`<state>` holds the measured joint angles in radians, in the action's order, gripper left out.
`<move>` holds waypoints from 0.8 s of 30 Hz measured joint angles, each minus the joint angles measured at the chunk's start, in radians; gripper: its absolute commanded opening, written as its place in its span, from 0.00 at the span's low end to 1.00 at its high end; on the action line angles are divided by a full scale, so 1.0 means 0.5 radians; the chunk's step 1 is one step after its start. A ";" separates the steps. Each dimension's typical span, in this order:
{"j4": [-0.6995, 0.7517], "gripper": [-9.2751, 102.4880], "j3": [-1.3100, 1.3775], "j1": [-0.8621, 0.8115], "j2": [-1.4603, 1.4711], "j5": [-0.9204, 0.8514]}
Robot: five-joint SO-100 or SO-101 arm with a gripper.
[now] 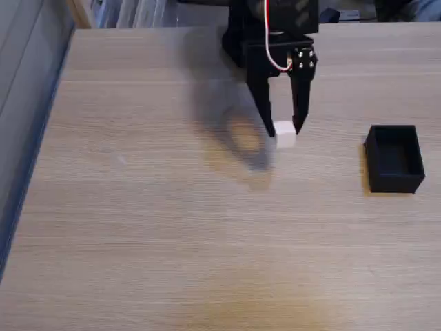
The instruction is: Pick a white block and place it in the black box.
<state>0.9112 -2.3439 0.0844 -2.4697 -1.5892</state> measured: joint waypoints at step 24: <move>-0.052 0.08 -0.454 1.089 -0.561 -0.144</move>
<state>0.8851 -2.5710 0.6289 -2.7504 -1.6613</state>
